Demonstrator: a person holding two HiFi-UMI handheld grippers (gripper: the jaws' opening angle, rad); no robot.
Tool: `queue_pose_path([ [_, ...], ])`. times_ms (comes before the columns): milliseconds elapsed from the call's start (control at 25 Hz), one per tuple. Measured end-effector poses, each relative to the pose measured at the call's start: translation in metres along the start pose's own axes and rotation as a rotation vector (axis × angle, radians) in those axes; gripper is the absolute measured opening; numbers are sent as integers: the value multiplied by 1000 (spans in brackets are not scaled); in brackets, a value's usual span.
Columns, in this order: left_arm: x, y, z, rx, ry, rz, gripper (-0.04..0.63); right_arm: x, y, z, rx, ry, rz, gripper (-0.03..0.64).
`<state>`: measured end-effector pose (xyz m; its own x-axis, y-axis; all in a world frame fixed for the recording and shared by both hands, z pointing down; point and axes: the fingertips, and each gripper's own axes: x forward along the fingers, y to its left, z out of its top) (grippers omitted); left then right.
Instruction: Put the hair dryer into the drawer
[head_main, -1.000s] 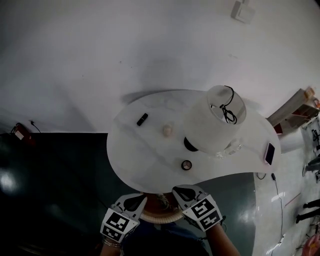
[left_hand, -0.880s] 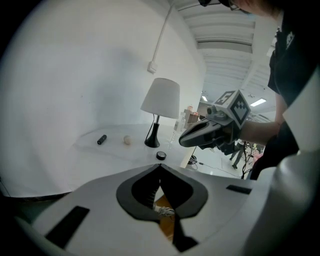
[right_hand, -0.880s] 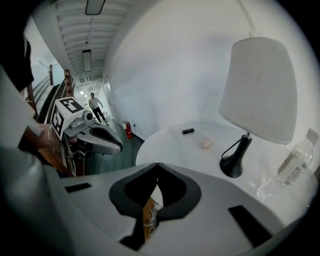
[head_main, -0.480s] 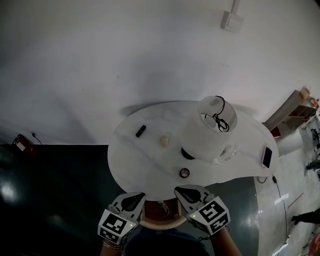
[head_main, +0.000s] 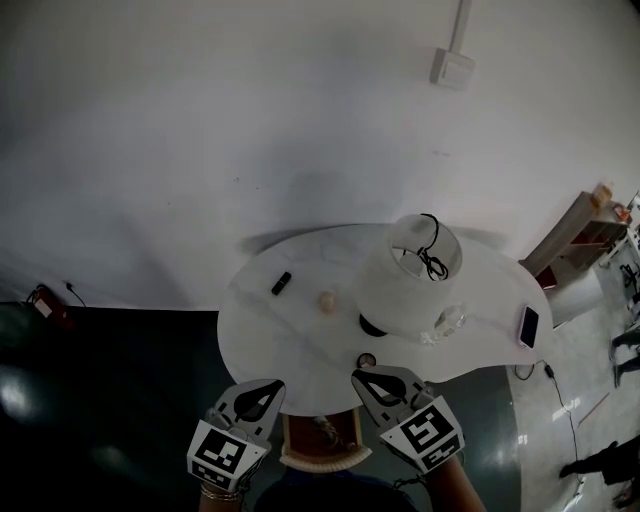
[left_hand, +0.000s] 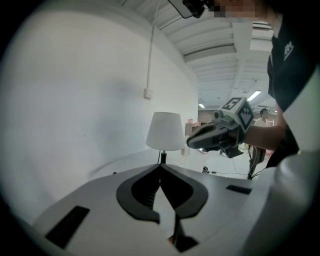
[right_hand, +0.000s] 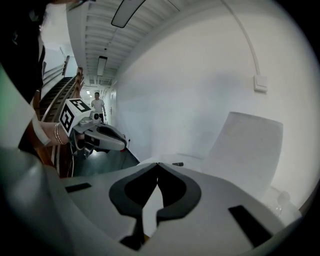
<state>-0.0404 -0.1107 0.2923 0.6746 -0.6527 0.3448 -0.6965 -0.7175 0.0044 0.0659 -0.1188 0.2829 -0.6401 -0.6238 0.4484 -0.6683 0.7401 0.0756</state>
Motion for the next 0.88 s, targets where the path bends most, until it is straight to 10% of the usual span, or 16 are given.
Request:
queue_pose_path([
  [880, -32, 23, 67, 90, -148, 113, 15, -36, -24, 62, -92, -141, -97, 18],
])
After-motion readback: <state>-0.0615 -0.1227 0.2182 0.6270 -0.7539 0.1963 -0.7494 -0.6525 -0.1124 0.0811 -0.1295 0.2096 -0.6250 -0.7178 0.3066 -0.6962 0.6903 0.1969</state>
